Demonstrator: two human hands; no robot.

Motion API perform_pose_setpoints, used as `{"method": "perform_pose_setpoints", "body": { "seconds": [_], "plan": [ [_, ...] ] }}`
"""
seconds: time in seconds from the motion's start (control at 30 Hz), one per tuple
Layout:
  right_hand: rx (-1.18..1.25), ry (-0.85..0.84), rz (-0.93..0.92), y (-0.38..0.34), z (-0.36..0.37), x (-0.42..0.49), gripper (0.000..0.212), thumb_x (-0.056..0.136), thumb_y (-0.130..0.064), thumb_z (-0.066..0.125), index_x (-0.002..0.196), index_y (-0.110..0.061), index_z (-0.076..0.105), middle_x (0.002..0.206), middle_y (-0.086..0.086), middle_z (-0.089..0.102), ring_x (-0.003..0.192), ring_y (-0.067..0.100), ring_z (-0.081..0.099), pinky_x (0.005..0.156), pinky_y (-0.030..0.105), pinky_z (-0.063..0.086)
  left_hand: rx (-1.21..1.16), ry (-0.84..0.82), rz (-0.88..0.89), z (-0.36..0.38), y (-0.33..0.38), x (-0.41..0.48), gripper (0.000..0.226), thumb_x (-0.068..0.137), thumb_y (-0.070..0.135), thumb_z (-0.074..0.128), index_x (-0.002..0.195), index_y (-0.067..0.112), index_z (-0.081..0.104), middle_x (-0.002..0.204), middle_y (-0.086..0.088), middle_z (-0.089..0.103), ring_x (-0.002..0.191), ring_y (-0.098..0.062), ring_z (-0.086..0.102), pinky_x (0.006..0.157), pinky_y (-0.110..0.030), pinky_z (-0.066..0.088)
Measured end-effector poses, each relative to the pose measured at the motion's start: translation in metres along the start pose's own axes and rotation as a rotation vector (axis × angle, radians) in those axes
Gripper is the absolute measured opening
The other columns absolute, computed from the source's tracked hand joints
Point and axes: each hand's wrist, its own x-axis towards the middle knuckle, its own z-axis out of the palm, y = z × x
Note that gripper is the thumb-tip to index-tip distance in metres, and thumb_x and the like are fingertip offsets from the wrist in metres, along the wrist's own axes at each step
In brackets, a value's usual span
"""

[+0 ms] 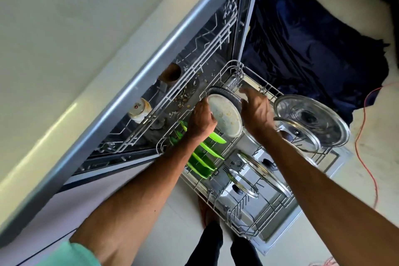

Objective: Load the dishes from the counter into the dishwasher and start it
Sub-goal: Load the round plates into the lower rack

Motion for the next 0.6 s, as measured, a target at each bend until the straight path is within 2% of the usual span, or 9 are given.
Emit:
{"method": "perform_pose_setpoints", "body": {
  "seconds": [0.1,0.2,0.27,0.33,0.43,0.5,0.57,0.6],
  "plan": [
    [0.033,0.019,-0.074,-0.032,-0.026,-0.026,0.023,0.095,0.008,0.050,0.109,-0.003,0.065,0.086,0.010,0.071,0.061,0.018,0.065,0.049,0.030,0.055,-0.028,0.078,0.041,-0.024,0.010,-0.042,0.055,0.092,0.007,0.062,0.143,-0.001,0.045,0.135,-0.017,0.059,0.123,-0.027,0.057,0.101,-0.043,0.052],
    [0.087,-0.044,-0.130,-0.080,-0.063,-0.063,0.024,0.095,0.007,0.053,0.108,-0.004,0.069,0.095,0.013,0.074,0.075,0.022,0.071,0.065,0.026,0.058,-0.059,0.097,0.045,-0.070,0.023,-0.103,0.053,0.087,0.004,0.065,0.138,0.002,0.051,0.129,-0.014,0.062,0.117,-0.027,0.059,0.096,-0.041,0.052],
    [0.116,-0.122,-0.135,-0.115,-0.093,-0.089,0.023,0.098,-0.005,0.050,0.108,-0.008,0.070,0.100,0.013,0.075,0.085,0.024,0.072,0.076,0.030,0.060,-0.062,0.072,0.015,-0.101,0.034,-0.143,0.051,0.087,0.008,0.065,0.136,0.008,0.053,0.125,-0.012,0.065,0.113,-0.029,0.062,0.095,-0.043,0.051],
    [0.108,-0.171,-0.163,-0.158,-0.123,-0.116,0.036,0.100,-0.025,0.039,0.108,-0.011,0.071,0.098,0.010,0.075,0.085,0.025,0.071,0.077,0.034,0.060,-0.088,0.036,-0.048,-0.140,0.042,-0.191,0.039,0.089,0.017,0.059,0.128,0.014,0.060,0.119,-0.010,0.069,0.110,-0.028,0.065,0.094,-0.039,0.051],
    [0.077,-0.180,-0.262,-0.222,-0.155,-0.159,0.044,0.100,-0.016,0.030,0.109,-0.014,0.073,0.100,0.005,0.074,0.088,0.026,0.072,0.078,0.032,0.056,-0.150,0.010,-0.119,-0.196,0.047,-0.264,0.036,0.087,0.036,0.047,0.111,0.020,0.069,0.111,-0.006,0.074,0.104,-0.027,0.069,0.089,-0.037,0.055],
    [0.124,-0.227,-0.330,-0.262,-0.165,-0.188,0.035,0.097,-0.022,0.040,0.106,-0.015,0.073,0.099,0.006,0.074,0.088,0.029,0.072,0.080,0.034,0.055,-0.131,0.031,-0.157,-0.230,0.044,-0.313,0.033,0.092,0.032,0.047,0.113,0.020,0.069,0.113,-0.010,0.073,0.105,-0.032,0.068,0.088,-0.040,0.055],
    [0.175,-0.386,-0.365,-0.309,-0.173,-0.211,0.038,0.092,-0.035,0.042,0.108,-0.017,0.071,0.100,0.006,0.074,0.092,0.031,0.070,0.082,0.038,0.054,-0.142,0.071,-0.263,-0.255,0.027,-0.360,0.031,0.095,0.030,0.050,0.118,0.019,0.067,0.117,-0.013,0.072,0.109,-0.036,0.067,0.091,-0.042,0.054],
    [0.173,-0.429,-0.390,-0.325,-0.174,-0.221,0.036,0.092,-0.035,0.043,0.110,-0.019,0.070,0.101,0.005,0.074,0.093,0.030,0.069,0.083,0.038,0.054,-0.158,0.085,-0.314,-0.264,0.020,-0.381,0.033,0.092,0.033,0.049,0.118,0.020,0.066,0.117,-0.012,0.072,0.109,-0.035,0.067,0.090,-0.042,0.055]
  ]
}}
